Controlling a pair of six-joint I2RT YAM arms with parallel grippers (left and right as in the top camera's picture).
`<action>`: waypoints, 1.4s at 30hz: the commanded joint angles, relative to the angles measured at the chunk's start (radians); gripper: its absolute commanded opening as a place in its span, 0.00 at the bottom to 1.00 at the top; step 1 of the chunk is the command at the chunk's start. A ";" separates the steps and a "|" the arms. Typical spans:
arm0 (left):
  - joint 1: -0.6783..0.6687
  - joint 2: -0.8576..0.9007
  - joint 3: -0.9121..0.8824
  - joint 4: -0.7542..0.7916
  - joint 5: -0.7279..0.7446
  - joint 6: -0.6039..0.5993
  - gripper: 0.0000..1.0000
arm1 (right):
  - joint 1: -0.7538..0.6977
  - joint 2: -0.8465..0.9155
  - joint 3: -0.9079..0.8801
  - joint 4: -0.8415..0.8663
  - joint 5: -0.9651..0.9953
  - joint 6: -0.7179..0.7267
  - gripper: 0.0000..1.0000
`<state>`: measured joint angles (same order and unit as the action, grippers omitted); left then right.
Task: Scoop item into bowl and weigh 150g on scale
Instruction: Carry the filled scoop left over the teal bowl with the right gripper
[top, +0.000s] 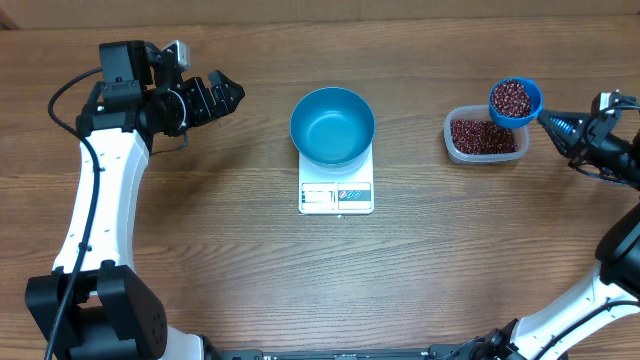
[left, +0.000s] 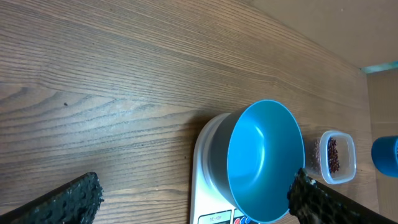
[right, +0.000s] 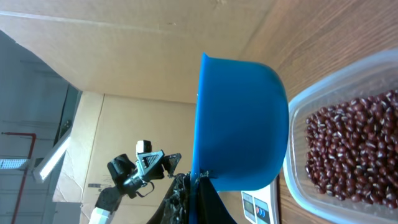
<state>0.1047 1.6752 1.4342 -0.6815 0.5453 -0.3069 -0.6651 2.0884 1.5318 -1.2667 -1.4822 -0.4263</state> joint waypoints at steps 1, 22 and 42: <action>0.000 -0.021 0.021 0.001 -0.006 0.012 1.00 | 0.000 -0.001 0.008 0.000 -0.088 -0.017 0.04; 0.000 -0.021 0.021 0.001 -0.006 0.012 0.99 | 0.027 -0.006 0.008 0.095 -0.087 0.127 0.04; 0.000 -0.021 0.021 0.001 -0.006 0.012 0.99 | 0.399 -0.007 0.161 0.137 -0.087 0.233 0.04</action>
<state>0.1047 1.6752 1.4342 -0.6815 0.5453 -0.3069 -0.3199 2.0884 1.6249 -1.1366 -1.5093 -0.2134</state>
